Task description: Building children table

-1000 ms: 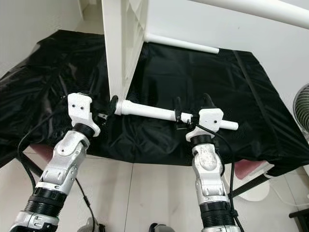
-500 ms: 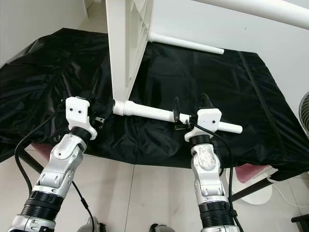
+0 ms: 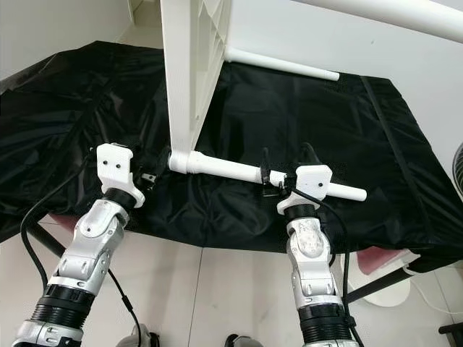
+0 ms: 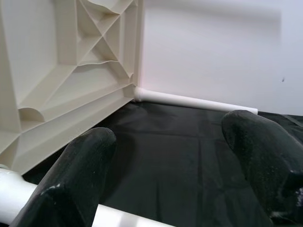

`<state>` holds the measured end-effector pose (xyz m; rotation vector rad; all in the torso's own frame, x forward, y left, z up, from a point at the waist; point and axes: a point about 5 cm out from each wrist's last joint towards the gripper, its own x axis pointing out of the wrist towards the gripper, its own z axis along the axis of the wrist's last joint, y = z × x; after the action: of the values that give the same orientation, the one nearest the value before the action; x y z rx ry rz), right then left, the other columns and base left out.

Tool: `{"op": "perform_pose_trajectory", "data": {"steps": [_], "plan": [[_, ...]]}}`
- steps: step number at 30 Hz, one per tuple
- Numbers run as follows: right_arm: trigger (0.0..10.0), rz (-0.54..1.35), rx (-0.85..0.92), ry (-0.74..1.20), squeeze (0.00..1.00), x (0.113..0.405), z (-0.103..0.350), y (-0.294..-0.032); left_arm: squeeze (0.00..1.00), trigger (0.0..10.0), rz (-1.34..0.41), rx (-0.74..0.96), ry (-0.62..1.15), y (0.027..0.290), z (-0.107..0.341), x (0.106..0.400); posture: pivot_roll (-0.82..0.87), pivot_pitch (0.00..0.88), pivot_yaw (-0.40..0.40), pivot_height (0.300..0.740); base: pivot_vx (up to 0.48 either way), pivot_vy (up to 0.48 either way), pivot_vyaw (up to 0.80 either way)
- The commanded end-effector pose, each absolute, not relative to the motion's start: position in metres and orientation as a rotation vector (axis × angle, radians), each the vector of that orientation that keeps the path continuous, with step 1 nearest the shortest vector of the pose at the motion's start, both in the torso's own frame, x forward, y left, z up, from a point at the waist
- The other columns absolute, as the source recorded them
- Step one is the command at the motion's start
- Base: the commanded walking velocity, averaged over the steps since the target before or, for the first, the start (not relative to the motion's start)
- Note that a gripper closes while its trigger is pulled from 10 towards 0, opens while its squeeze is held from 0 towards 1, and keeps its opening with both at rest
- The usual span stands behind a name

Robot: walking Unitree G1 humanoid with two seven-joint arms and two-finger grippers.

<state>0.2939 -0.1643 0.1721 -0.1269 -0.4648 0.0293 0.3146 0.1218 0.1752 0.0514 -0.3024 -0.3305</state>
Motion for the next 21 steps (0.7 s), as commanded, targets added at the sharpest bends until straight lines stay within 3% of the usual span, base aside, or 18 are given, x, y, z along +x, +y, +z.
{"op": "perform_pose_trajectory", "data": {"steps": [1, 21], "plan": [[10.0, 0.011, -0.137, -0.449, 0.0, 0.2941, 0.1691, -0.1687, 0.0, 10.0, -0.38, 0.066, -0.316, 0.1163, 0.1776, 0.3135, 0.11, 0.137, -0.036, 0.74, 0.0, 0.0, 0.0], [10.0, 0.011, -0.138, -0.457, 0.0, 0.2953, 0.1709, -0.1674, 0.0, 10.0, -0.383, 0.063, -0.316, 0.1143, 0.1781, 0.3145, 0.11, 0.124, -0.037, 0.74, 0.0, 0.0, 0.0]]}}
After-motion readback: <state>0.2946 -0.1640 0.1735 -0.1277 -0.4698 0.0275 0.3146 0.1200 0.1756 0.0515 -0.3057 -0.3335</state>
